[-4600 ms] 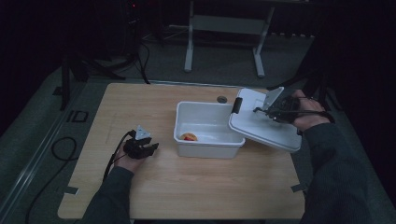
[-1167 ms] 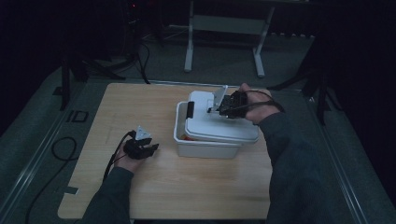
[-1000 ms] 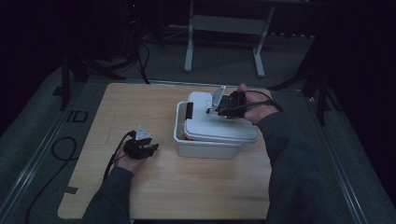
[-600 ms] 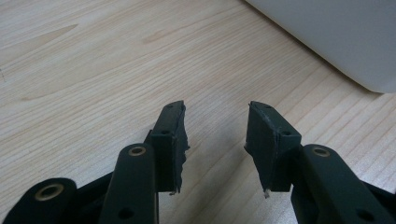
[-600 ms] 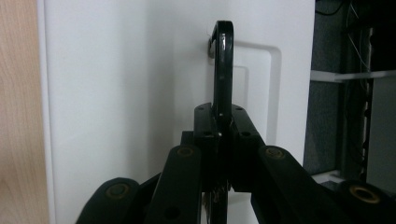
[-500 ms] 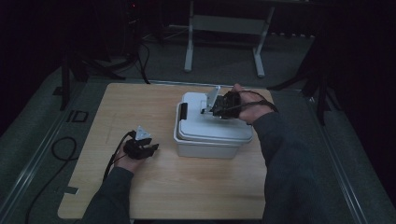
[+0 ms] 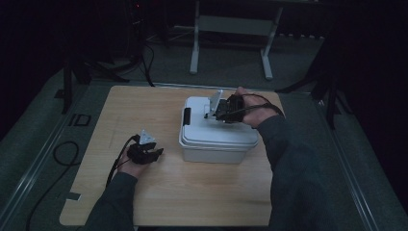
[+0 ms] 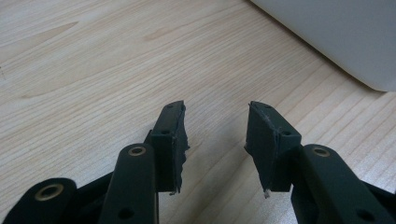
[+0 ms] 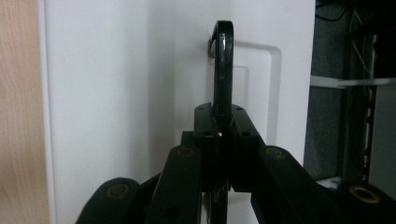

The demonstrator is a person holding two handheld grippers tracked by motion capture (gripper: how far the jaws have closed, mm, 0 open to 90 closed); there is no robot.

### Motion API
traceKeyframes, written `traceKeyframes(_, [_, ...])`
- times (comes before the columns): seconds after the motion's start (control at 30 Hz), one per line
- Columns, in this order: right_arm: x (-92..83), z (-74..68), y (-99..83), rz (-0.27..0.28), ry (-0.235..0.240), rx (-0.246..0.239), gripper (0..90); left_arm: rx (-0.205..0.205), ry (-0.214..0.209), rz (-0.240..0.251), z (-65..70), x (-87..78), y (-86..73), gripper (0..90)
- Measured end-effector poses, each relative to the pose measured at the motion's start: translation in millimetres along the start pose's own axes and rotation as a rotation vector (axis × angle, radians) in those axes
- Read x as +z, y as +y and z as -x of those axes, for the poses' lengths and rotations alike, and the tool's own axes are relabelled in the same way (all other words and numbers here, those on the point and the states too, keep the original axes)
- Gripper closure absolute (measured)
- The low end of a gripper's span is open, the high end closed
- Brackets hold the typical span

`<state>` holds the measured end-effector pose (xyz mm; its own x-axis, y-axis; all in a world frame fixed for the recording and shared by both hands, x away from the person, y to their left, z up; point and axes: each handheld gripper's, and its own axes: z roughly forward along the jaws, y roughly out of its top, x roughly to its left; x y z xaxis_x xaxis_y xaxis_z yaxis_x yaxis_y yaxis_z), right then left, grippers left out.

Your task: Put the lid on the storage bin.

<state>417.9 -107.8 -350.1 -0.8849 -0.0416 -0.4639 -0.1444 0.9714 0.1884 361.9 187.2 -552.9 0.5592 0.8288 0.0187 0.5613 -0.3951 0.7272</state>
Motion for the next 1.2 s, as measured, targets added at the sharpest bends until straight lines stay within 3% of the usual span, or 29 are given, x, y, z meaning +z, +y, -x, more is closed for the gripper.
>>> traceKeyframes(1.2, [17.3, -4.0, 11.7, -0.015, 0.028, -0.004, 84.1, 0.005, -0.001, -0.001, 0.4, -0.9, 0.1, 57.2])
